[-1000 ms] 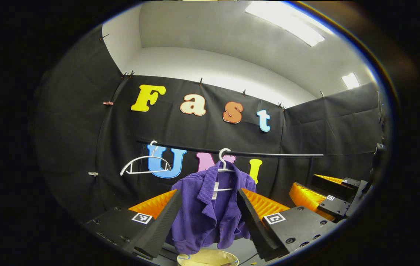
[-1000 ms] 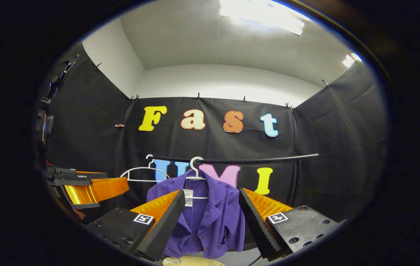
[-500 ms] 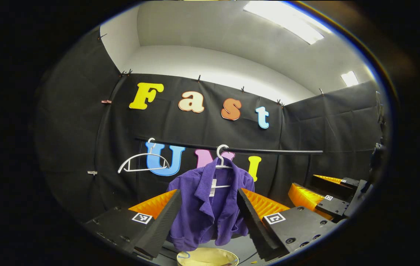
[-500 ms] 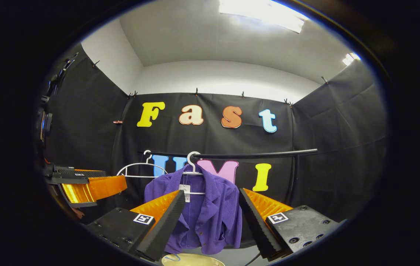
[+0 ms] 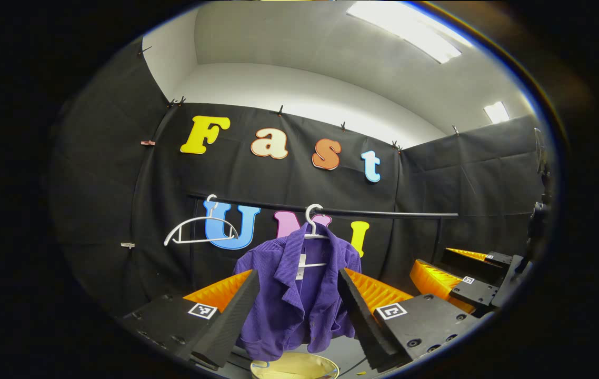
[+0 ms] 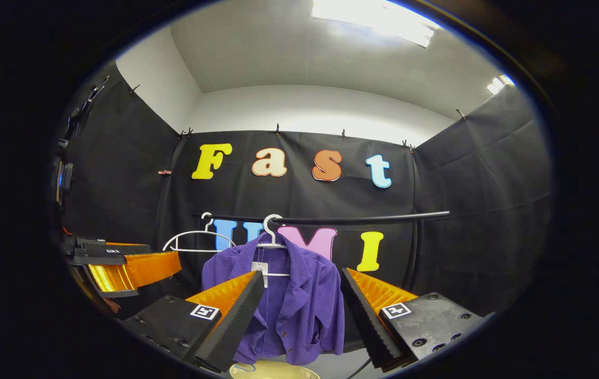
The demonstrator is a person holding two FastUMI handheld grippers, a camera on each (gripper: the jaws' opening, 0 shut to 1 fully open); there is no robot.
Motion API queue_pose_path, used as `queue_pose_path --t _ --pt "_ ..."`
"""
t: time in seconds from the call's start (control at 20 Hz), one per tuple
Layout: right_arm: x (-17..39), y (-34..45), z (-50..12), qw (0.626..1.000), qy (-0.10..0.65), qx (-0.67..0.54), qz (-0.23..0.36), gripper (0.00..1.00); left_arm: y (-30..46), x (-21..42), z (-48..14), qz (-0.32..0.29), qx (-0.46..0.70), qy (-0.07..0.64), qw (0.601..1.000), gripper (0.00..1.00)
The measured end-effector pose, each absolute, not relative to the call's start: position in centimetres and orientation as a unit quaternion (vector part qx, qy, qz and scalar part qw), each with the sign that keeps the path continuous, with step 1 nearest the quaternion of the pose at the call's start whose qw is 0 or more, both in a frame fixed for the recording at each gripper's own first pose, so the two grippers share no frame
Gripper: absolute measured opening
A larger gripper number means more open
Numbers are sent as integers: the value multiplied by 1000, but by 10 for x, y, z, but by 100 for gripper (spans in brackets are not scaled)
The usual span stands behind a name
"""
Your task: Grasp the clothes on the hanger with both hands and then place them into the laundry hamper below.
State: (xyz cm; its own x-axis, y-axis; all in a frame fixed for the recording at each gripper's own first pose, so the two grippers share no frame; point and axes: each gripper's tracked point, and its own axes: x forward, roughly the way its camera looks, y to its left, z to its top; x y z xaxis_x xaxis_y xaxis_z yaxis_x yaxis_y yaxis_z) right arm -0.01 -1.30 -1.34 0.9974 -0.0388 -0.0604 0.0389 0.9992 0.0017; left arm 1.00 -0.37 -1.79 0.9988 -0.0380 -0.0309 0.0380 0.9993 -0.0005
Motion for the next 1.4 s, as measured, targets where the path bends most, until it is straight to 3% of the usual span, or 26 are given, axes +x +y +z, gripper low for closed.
queue_pose_path --t 0.85,1.15,1.4 --pt "-1 40 -46 996 73 -18 -48 96 47 10 -54 -62 3 59 996 93" --pt "43 36 -75 996 80 6 -36 96 49 42 -70 -50 -6 65 997 94" --pt "109 19 -115 997 76 28 -5 96 39 108 -86 -23 -20 48 998 93"
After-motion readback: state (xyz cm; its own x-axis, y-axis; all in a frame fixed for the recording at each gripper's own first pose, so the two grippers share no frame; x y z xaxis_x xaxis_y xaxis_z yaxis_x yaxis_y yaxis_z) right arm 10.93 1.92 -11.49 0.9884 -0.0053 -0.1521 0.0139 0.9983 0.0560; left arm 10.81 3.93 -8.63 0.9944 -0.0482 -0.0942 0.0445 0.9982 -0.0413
